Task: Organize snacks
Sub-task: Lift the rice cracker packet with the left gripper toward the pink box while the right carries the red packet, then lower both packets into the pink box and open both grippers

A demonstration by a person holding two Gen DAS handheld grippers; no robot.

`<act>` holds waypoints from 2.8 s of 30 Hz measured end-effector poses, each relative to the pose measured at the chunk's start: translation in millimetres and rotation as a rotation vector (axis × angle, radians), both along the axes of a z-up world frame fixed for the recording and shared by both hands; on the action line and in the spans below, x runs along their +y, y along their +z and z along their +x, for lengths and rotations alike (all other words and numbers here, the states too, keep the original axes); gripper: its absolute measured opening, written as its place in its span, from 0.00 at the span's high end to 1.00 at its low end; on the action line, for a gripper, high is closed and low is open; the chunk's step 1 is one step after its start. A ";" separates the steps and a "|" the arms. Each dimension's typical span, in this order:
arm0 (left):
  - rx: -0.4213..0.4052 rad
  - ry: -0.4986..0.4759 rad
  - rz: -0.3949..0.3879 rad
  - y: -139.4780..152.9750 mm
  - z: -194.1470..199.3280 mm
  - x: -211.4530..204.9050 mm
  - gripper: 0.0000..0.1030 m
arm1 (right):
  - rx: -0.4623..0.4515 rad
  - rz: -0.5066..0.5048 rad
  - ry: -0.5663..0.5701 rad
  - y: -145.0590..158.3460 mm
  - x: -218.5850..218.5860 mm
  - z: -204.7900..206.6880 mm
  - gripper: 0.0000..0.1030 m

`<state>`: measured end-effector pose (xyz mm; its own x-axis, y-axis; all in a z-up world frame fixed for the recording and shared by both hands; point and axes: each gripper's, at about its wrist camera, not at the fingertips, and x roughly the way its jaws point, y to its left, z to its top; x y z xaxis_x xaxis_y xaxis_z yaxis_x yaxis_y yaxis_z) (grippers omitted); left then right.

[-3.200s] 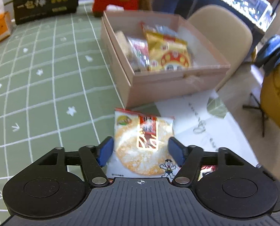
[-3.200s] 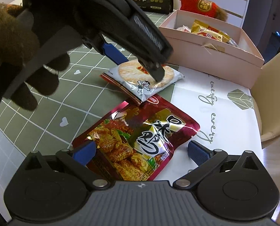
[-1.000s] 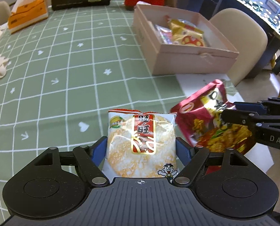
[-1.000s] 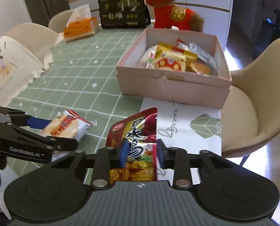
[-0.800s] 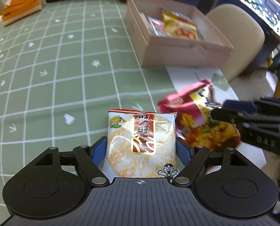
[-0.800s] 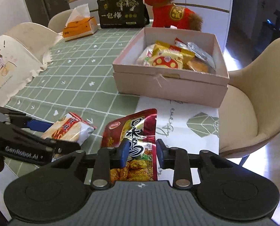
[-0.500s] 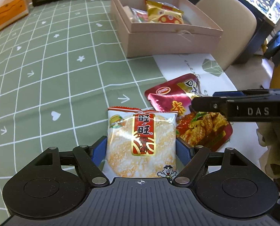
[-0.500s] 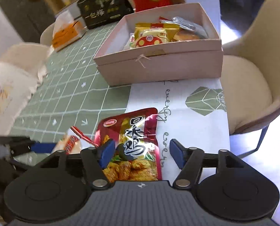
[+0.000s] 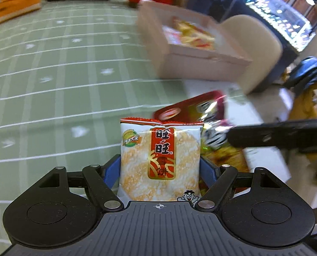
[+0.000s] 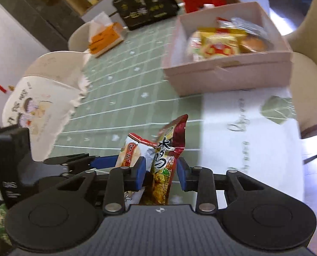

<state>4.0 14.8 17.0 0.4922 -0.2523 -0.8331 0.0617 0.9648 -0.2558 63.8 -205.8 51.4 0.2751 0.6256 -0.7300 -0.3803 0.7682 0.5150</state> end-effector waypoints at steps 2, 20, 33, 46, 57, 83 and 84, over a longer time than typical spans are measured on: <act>0.012 0.032 -0.007 -4.2 -8.6 18.0 0.21 | 0.000 0.000 0.026 4.4 15.9 -1.0 0.68; -0.063 0.207 -0.248 -11.3 -46.2 115.0 0.21 | 0.057 -0.039 0.238 -2.3 129.1 11.6 0.63; -0.037 0.007 -0.360 -10.0 12.5 24.3 0.20 | 0.044 0.004 0.013 11.0 28.8 6.4 0.60; 0.049 -0.076 -0.066 -10.5 13.4 -28.7 0.21 | 0.071 0.111 -0.101 -0.9 -48.3 -0.3 0.58; 0.024 0.008 -0.096 -7.2 -6.1 9.7 0.21 | 0.028 0.192 0.091 14.6 5.9 -10.3 0.59; -0.010 -0.014 0.008 -5.9 -10.1 7.3 0.22 | 0.187 0.029 -0.006 -46.2 41.8 52.5 0.82; -0.007 -0.013 0.005 -5.4 -10.2 6.7 0.22 | 0.195 0.044 -0.012 -46.1 38.6 52.3 0.82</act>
